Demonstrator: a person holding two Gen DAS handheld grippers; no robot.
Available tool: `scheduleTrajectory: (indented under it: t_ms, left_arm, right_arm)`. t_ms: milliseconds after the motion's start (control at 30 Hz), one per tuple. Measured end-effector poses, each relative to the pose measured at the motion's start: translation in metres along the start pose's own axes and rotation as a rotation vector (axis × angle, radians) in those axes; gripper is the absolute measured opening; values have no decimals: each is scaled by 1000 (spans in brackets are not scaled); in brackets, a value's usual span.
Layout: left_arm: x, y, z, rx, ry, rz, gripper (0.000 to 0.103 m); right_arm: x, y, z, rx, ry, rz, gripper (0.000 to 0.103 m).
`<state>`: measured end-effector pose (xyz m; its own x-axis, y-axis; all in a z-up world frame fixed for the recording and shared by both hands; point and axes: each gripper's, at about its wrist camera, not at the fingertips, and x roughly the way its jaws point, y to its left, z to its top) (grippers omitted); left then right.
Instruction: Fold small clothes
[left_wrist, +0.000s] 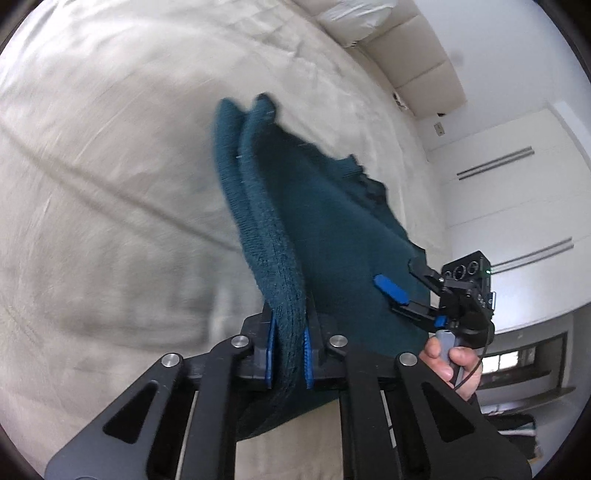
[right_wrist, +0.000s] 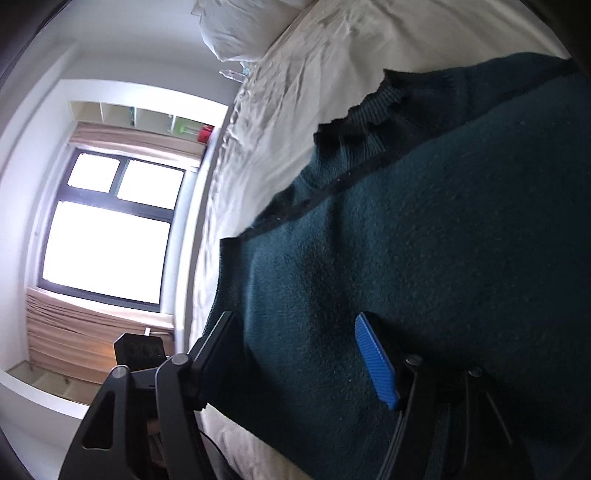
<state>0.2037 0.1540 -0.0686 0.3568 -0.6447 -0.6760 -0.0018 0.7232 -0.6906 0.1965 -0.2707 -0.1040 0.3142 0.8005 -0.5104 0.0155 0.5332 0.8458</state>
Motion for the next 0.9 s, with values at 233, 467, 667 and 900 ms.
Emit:
scheduleTrajectory:
  t_ms: [233,467,667,900]
  left_arm:
    - [24,-92,-9,128,-2,47,10]
    - [76,-146,-35,217,36,91,10]
    - [96,-154,-49,248,69,113,10]
    - [89,-154,-53,273,53,129,10]
  right_arm:
    - [-39,3,9,20,9,133,71]
    - [-57,24,28,-53,62,127,74]
    - [-27,29,41,-74,191,75,70]
    - [-25,49,44,-130,170,4,47]
